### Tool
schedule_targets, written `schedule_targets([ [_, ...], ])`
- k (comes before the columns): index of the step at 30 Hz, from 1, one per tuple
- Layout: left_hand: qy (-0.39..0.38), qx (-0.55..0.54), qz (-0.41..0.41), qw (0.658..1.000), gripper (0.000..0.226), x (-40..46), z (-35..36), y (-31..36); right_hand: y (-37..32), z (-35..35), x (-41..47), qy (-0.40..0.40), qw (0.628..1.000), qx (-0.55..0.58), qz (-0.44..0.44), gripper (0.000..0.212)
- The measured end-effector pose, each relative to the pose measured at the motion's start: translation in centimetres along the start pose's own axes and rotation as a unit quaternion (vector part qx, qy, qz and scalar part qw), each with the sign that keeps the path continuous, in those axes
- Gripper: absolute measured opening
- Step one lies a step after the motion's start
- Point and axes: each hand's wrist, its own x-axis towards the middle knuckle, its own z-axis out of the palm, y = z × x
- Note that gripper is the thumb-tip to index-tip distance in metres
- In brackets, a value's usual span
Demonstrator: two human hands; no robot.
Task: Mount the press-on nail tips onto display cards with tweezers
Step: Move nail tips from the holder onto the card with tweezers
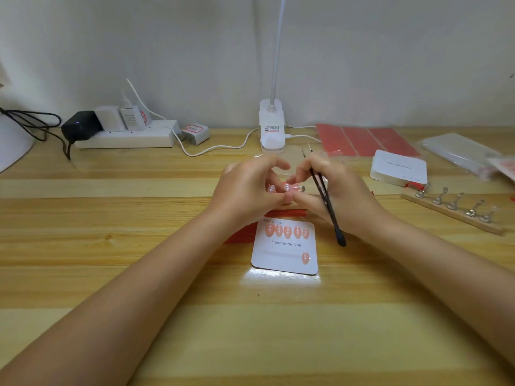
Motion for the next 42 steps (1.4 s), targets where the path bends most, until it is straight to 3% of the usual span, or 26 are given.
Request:
schedule_targets([
  [5, -0.004, -0.005, -0.011, 1.000, 0.041, 0.1, 0.1, 0.0, 0.1, 0.8, -0.4, 0.097, 0.995, 0.035, -0.005, 0.009],
  [8, -0.008, -0.006, -0.017, 1.000, 0.042, 0.1, 0.2, -0.2, -0.1, 1.0, -0.8, 0.147, 0.983, 0.107, -0.010, 0.028],
  [11, -0.013, -0.009, -0.017, 1.000, 0.042, 0.2, 0.1, -0.2, 0.1, 0.6, -1.3, 0.134, 0.983, 0.115, -0.047, 0.039],
  [18, -0.024, -0.017, -0.012, 1.000, 0.041, 0.2, 0.0, -0.3, 1.3, 0.1, -1.4, 0.159, 0.962, -0.049, -0.215, 0.009],
  [22, -0.022, -0.016, -0.012, 1.000, 0.040, 0.1, 0.0, -0.3, 2.1, -0.1, -1.4, 0.133, 0.953, -0.076, -0.261, 0.017],
  [42, -0.027, -0.011, -0.006, 1.000, 0.038, 0.2, 0.0, -0.3, 2.3, -0.4, -1.2, 0.089, 0.950, -0.119, -0.274, 0.027],
])
